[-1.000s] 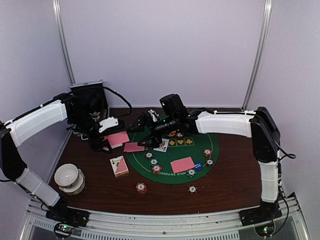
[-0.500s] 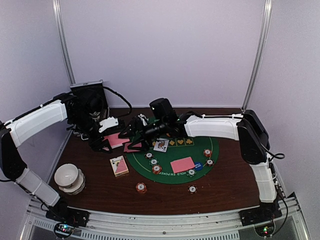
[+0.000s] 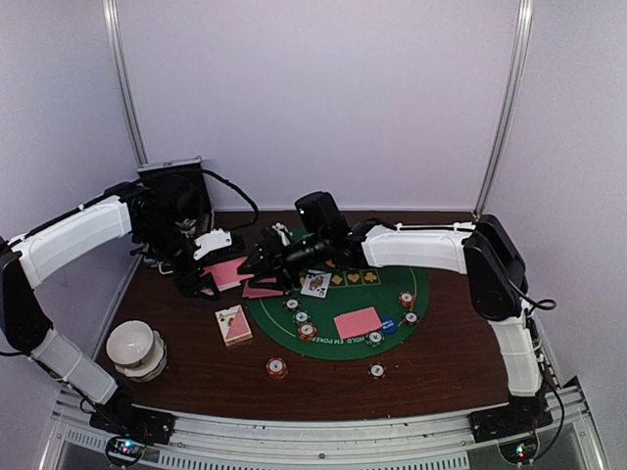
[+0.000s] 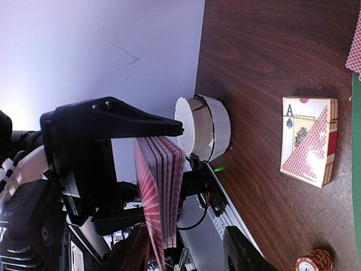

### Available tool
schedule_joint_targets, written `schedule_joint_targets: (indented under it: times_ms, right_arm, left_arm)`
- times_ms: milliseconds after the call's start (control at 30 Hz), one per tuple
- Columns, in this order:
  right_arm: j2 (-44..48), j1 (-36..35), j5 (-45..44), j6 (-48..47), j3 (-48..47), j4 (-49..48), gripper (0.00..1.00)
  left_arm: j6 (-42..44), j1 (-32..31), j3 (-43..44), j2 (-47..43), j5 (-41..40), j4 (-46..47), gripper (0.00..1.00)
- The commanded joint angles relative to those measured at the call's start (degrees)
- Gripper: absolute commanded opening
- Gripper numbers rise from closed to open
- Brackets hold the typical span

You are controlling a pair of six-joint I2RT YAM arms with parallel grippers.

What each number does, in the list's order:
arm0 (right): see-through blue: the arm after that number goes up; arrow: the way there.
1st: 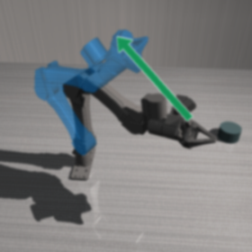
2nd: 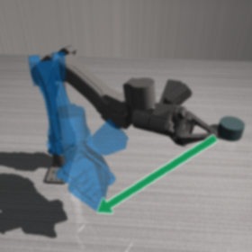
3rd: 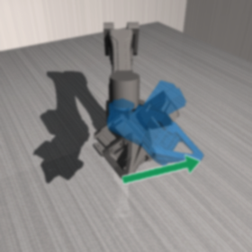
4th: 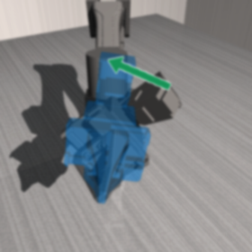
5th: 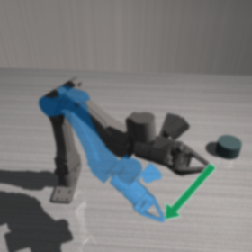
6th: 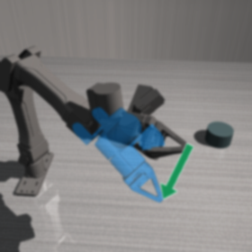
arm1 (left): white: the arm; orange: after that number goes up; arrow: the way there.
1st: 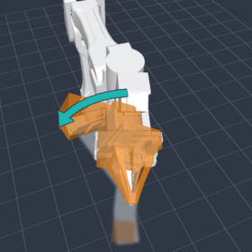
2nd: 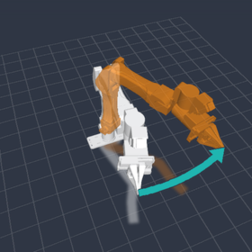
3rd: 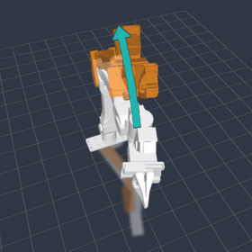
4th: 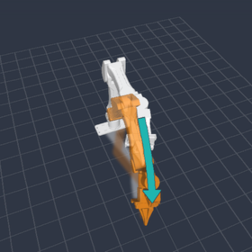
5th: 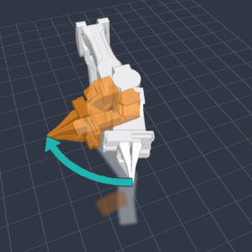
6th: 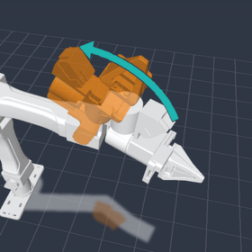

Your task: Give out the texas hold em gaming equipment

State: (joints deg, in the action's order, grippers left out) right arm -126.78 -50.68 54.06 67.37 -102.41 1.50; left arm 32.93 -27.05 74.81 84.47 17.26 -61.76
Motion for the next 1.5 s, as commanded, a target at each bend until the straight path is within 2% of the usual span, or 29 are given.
schedule_joint_targets:
  times_ms: [0, 267, 533, 867, 1100, 1233, 1367, 1467]
  right_arm:
    - [1.78, 0.58, 0.67, 0.39, -0.74, -1.32, 0.46]
    - [2.53, 0.58, 1.19, 1.8, -0.2, -3.85, 0.27]
    - [3.54, 0.64, 1.8, 4.17, 0.66, -6.84, 0.15]
    - [6.01, 2.08, 2.1, 1.82, 2.82, -3.87, 0.0]
    - [8.07, 3.52, 2.51, 0.67, 3.93, -2.2, 0.0]
    - [11.09, 6.27, 1.6, -5.81, 4.39, 5.72, 0.0]
    - [13.31, 9.74, -2.9, -20.94, 0.16, 24.56, 0.0]
    - [12.67, 11.38, -11.21, -34.58, -6.9, 41.62, 0.0]
  left_arm:
    - [0.82, 0.42, 1.48, -0.4, 1.25, -0.22, 0.0]
    - [0.78, 0.42, 1.4, -0.41, 0.98, -0.26, 0.0]
    - [0.85, 0.42, 1.22, -0.18, 0.32, -0.25, 0.0]
    - [1.0, 0.46, 1.31, -0.05, 0.12, -0.21, 0.0]
    - [1.0, 0.42, 1.22, -0.17, 0.06, -0.22, 0.0]
    - [1.0, 0.42, 1.22, -0.16, -0.13, -0.21, 0.0]
    - [1.06, 0.42, 1.14, -0.24, -0.13, -0.3, 0.0]
    - [1.08, 0.42, 1.09, -0.34, -0.19, -0.42, 0.0]
